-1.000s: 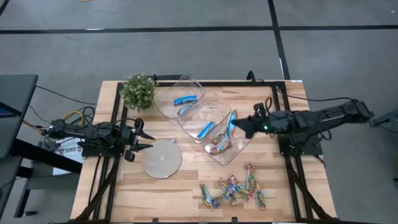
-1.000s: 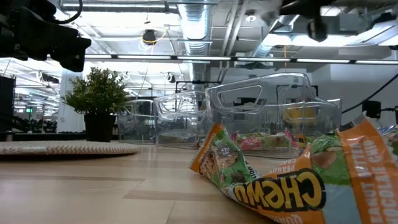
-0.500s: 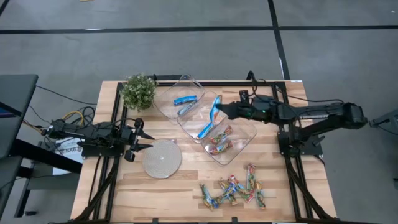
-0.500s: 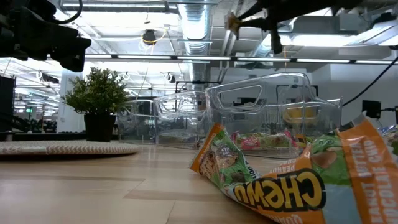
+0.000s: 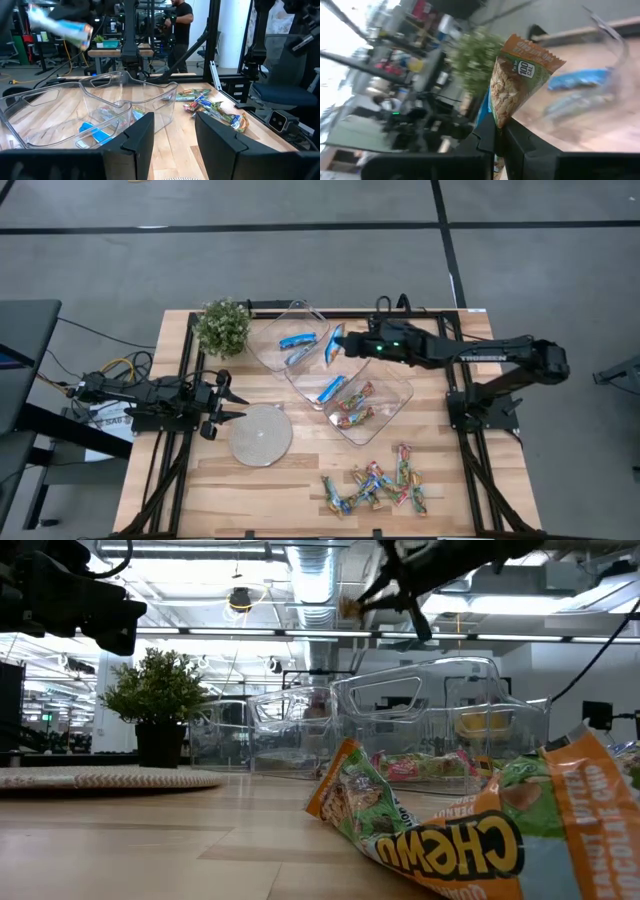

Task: Pick and place Granola Bars by type
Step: Put the yellow granola bar into the middle transparent bin

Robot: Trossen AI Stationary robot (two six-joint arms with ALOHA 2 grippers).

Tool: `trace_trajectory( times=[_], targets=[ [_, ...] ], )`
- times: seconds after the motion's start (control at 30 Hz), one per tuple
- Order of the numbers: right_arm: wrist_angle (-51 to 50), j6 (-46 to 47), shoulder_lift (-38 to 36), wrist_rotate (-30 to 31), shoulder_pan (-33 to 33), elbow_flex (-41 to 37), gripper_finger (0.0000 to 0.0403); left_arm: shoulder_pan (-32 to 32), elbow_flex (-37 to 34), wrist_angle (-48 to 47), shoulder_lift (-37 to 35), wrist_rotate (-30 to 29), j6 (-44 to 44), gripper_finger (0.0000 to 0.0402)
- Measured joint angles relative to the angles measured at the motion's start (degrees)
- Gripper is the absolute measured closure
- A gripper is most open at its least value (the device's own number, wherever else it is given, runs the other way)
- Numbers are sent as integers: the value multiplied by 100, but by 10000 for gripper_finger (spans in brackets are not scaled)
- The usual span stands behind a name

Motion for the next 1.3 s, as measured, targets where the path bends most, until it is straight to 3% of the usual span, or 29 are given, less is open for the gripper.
trace_trajectory(
  times=[0.43, 0.87, 1.1, 1.3],
  targets=[
    [-1114, 1491, 1248, 22, 222, 608, 395, -1, -1, 1, -1, 0, -1, 264],
    [-1101, 2992, 2125, 57, 345, 607, 395, -1, 0, 0, 0, 0, -1, 264],
    [-1170, 2887, 2128, 39, 310, 606, 390, -1, 0, -1, 1, 1, 1, 264],
    [-1252, 2946, 2128, 35, 279, 604, 343, 0, -1, -1, 1, 0, -1, 264]
  ],
)
